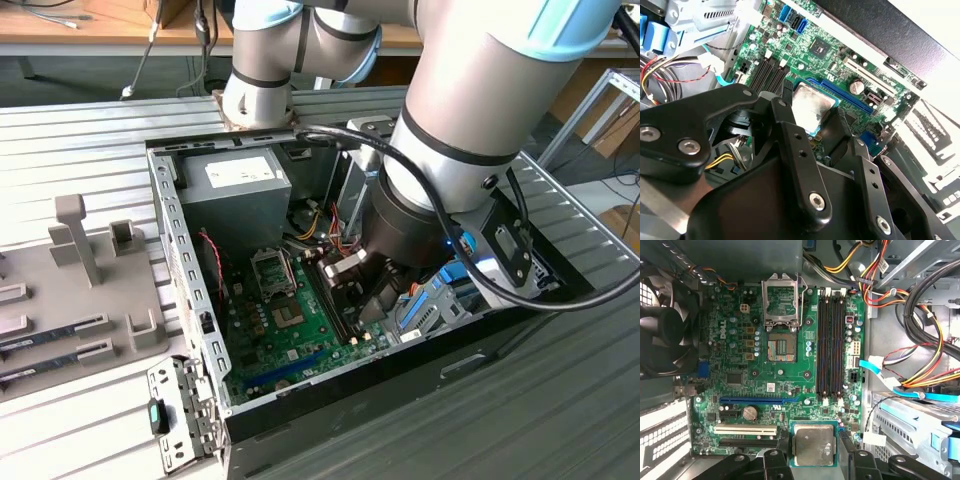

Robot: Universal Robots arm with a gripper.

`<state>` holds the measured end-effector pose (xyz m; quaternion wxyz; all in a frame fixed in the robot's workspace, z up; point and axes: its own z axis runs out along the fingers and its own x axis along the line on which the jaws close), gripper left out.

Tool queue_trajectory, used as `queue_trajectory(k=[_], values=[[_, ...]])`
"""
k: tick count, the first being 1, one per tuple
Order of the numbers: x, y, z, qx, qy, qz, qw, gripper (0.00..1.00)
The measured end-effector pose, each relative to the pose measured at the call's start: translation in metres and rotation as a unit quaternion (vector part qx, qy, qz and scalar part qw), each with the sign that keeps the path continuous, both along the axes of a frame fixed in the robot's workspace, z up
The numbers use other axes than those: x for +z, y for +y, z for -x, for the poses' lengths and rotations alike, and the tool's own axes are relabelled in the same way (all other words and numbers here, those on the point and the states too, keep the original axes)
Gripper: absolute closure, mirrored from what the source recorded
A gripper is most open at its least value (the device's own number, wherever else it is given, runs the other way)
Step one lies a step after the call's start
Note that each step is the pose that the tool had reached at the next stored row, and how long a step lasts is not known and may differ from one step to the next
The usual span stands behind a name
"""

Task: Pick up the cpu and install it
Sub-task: 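Pick up the cpu and move it towards the insertion slot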

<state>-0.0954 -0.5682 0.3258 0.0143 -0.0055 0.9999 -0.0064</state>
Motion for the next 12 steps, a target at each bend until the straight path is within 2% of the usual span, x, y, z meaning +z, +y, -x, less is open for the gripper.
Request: queue_trajectory(k=[12], values=[[-0.0034,-0.0055,0.0,0.0,0.0,0.0,1.0,0.53]])
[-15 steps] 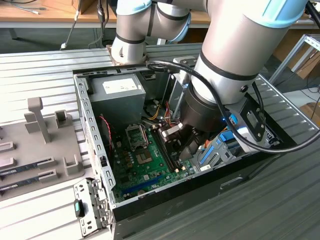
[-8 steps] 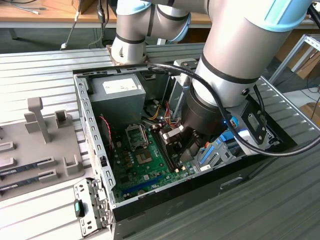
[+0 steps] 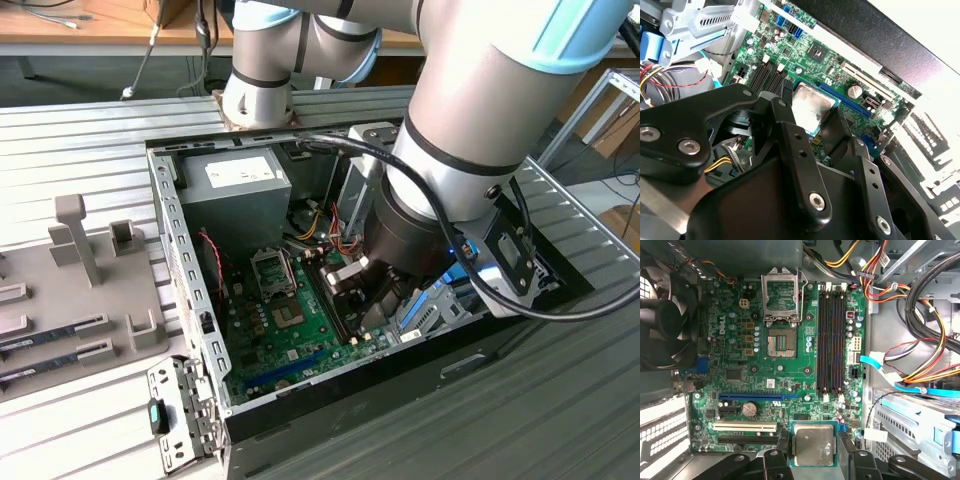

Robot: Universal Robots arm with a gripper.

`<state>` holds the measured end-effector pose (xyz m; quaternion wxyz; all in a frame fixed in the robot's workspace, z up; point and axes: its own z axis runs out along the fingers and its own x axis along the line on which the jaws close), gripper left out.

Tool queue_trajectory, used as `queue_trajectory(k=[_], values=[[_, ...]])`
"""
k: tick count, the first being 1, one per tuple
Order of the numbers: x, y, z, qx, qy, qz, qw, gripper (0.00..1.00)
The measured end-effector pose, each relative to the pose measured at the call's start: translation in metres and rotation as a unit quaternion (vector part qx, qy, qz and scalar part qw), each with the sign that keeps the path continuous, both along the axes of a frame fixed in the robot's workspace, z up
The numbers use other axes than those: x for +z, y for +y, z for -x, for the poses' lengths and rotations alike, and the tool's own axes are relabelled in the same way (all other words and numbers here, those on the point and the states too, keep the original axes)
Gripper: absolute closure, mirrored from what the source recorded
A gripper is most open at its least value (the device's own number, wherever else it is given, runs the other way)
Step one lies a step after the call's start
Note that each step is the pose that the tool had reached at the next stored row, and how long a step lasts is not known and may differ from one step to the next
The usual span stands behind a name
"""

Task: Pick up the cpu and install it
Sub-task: 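Pick up the cpu and move it towards the insertion slot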

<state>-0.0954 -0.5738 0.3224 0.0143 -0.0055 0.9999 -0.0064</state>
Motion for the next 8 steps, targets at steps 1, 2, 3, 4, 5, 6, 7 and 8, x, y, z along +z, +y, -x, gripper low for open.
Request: queue_trajectory(k=[1,2,3,4,5,6,7,8], values=[[-0.0007,0.0,0.0,0.0,0.0,0.0,1.0,0.53],[-0.0015,0.0,-0.0001,0.0,0.0,0.0,1.0,0.53],[-0.0018,0.0002,-0.0002,0.0,0.0,0.0,1.0,0.53],[-0.0021,0.0014,-0.0004,0.0,0.0,0.0001,1.0,0.53],[-0.0023,0.0032,-0.0005,0.0,0.0,0.0,1.0,0.53],[-0.0024,0.0066,-0.0004,0.0,0.0,0.0,1.0,0.53],[-0.0026,0.011,-0.0004,0.0,0.0,0.0,1.0,0.53],[-0.0027,0.0136,-0.0004,0.0,-0.0001,0.0,1.0,0.53]])
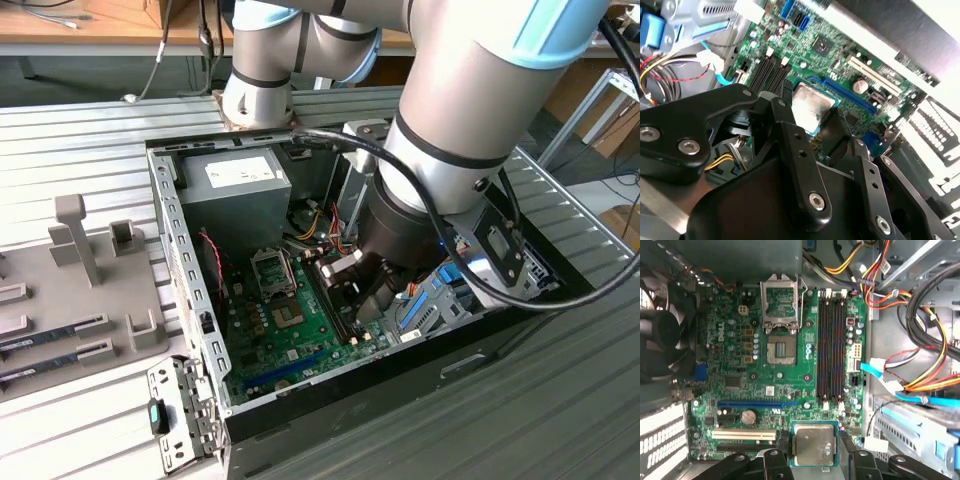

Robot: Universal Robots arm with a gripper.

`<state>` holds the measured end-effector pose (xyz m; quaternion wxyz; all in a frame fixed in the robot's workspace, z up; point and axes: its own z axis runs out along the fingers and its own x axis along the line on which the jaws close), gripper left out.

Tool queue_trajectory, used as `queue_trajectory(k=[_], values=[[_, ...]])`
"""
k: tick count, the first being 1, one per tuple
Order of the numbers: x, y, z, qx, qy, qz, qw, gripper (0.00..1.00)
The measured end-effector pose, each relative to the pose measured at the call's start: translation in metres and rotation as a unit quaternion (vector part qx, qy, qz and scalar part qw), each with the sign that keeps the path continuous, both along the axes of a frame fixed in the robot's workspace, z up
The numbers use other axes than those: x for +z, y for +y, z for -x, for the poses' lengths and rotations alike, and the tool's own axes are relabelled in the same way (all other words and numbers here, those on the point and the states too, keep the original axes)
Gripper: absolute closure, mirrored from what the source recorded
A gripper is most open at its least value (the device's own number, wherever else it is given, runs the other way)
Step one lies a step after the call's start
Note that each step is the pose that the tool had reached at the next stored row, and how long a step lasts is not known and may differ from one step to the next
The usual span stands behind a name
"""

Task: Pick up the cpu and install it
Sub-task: 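Pick up the cpu and move it towards the insertion slot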

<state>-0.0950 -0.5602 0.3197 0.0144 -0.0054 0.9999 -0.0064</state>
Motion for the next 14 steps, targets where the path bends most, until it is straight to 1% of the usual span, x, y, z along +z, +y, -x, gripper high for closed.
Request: queue_trajectory(k=[1,3,5,8,11,14], values=[[0.0,0.0026,0.0,0.0,0.0,0.0001,1.0,0.53],[-0.0003,0.0114,0.0,0.0,0.0001,0.0001,1.0,0.53],[-0.001,0.0174,0.0,0.0,0.0001,0.0001,1.0,0.53],[-0.0029,0.0224,0.0,0.0,0.0001,0.0003,1.0,0.53],[-0.0049,0.026,0.0,0.0,0.0,0.0006,1.0,0.53],[-0.0069,0.028,0.0,0.0,0.0,0.0007,1.0,0.53]])
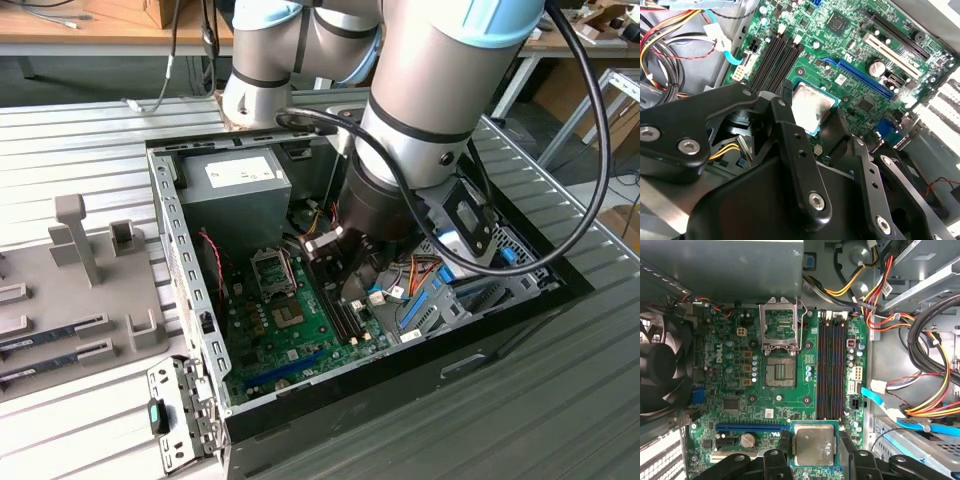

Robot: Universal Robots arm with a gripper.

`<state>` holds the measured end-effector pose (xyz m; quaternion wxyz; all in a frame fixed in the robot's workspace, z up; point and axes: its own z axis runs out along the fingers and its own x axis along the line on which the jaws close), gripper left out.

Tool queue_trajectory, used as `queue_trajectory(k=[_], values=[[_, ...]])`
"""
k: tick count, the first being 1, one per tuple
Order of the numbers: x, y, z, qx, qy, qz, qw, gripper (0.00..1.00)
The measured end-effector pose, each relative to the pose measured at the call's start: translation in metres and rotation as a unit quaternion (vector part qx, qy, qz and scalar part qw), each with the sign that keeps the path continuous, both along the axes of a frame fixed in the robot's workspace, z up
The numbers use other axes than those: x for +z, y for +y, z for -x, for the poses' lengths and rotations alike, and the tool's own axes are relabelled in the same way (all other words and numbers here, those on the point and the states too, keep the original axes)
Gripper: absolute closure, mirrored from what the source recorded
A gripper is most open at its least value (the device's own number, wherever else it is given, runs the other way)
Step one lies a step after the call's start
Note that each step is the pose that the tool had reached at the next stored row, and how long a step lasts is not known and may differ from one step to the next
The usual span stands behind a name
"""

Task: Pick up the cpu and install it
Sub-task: 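Pick up the cpu and move it towards the insertion slot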

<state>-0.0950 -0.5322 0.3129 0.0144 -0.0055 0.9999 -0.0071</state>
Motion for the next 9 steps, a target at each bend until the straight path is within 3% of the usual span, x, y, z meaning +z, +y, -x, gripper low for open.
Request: queue_trajectory(k=[9], values=[[-0.005,0.0028,0.0,0.0,0.0001,0.0008,1.0,0.53]])
